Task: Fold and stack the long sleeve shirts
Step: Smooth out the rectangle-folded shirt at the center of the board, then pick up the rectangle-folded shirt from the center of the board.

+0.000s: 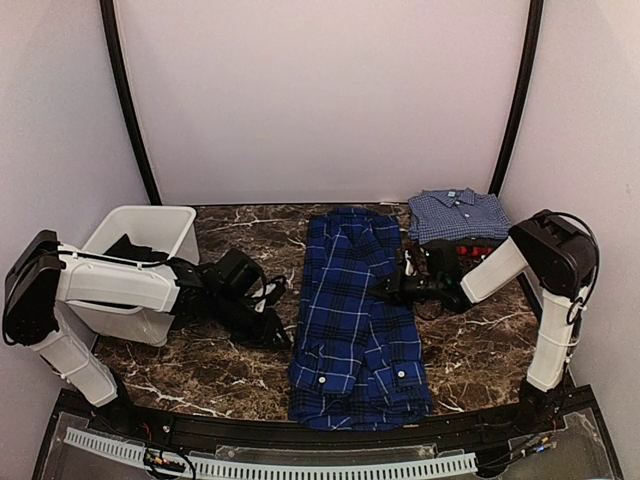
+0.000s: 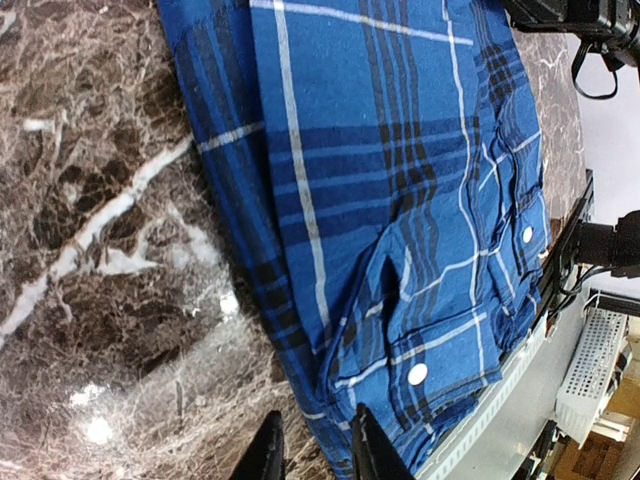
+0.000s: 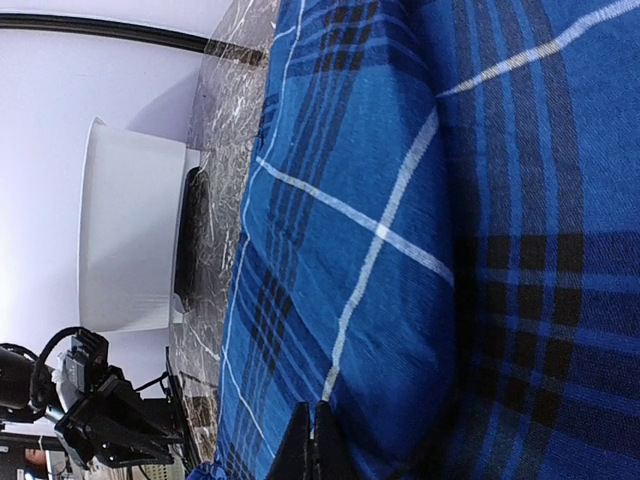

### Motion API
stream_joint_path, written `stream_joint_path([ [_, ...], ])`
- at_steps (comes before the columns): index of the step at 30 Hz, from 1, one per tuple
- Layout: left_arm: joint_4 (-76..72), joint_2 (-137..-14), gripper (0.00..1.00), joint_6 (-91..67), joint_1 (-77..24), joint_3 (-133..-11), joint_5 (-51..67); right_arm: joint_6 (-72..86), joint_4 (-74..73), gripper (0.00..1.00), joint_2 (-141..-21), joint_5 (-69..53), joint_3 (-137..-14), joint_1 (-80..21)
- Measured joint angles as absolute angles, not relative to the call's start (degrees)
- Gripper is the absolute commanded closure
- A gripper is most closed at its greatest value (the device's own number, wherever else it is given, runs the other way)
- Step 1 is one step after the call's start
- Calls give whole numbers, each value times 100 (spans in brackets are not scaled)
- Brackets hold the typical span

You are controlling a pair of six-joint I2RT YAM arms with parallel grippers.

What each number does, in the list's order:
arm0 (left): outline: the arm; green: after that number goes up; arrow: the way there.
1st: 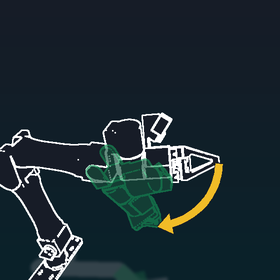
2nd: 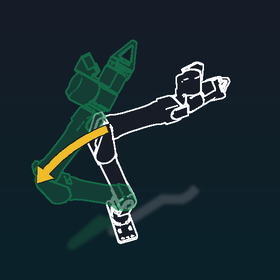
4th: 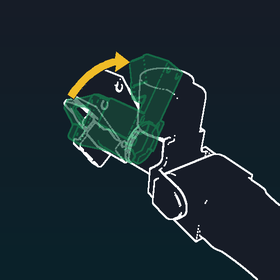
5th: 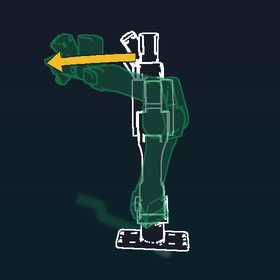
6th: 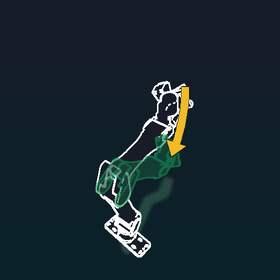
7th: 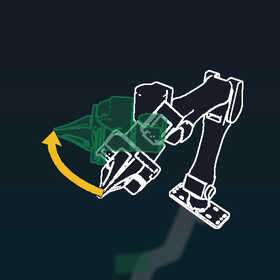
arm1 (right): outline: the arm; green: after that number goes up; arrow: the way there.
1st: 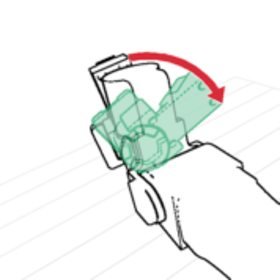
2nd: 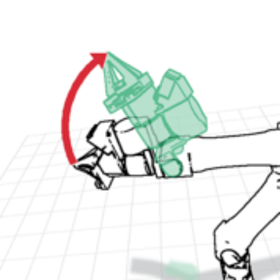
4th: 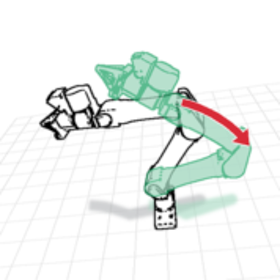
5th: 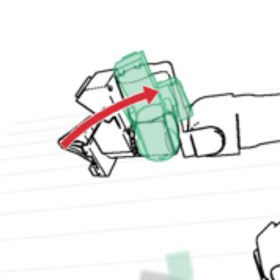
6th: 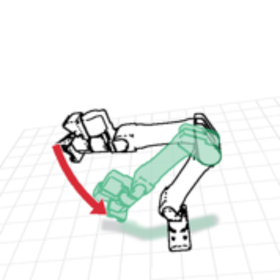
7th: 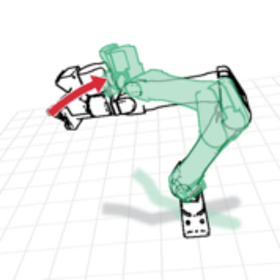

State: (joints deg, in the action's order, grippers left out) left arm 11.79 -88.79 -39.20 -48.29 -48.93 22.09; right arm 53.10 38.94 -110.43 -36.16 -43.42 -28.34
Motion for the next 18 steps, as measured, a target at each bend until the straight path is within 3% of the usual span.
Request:
stream_joint_path([
  [18, 873, -9697, 79, -3798, -5505, -4943, 2928, 5081, 3562, 100, -10597, -3210, -4169, -2869],
])
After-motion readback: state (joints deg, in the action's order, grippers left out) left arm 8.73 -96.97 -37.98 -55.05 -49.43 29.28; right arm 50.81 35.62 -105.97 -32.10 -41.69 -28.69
